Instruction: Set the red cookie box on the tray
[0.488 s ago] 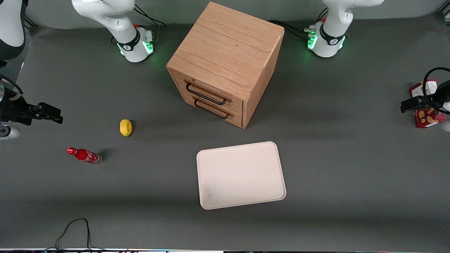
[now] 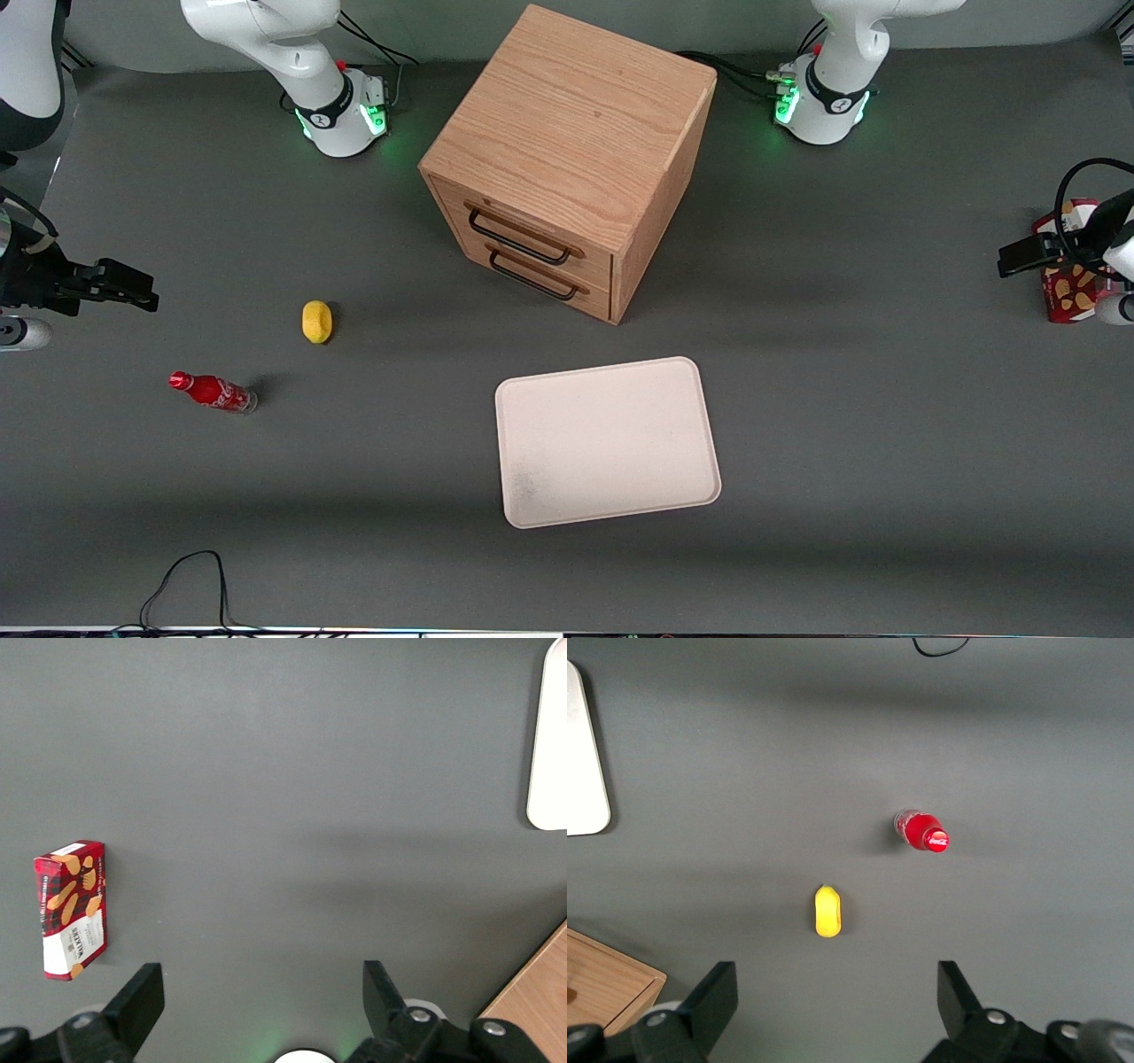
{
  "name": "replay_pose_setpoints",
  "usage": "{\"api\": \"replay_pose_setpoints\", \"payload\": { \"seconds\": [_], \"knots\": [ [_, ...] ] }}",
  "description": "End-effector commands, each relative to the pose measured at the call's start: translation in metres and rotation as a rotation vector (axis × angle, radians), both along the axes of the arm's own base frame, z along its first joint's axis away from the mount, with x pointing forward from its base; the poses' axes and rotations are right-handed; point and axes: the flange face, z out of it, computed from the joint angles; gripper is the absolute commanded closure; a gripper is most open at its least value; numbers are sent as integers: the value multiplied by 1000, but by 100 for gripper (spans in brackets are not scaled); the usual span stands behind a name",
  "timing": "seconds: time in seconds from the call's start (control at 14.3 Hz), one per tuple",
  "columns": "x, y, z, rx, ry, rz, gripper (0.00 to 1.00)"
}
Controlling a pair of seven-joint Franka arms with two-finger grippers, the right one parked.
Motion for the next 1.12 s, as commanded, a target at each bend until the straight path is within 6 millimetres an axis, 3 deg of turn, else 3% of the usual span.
{"api": "replay_pose_setpoints", "payload": {
  "seconds": [0.0,0.49,1.05],
  "knots": [
    [-3,-4,9,-22,-3,1,0],
    [-6,-4,13,-58,-9,3,0],
    [-12,33,12,-64,13,-7,0]
  ]
}}
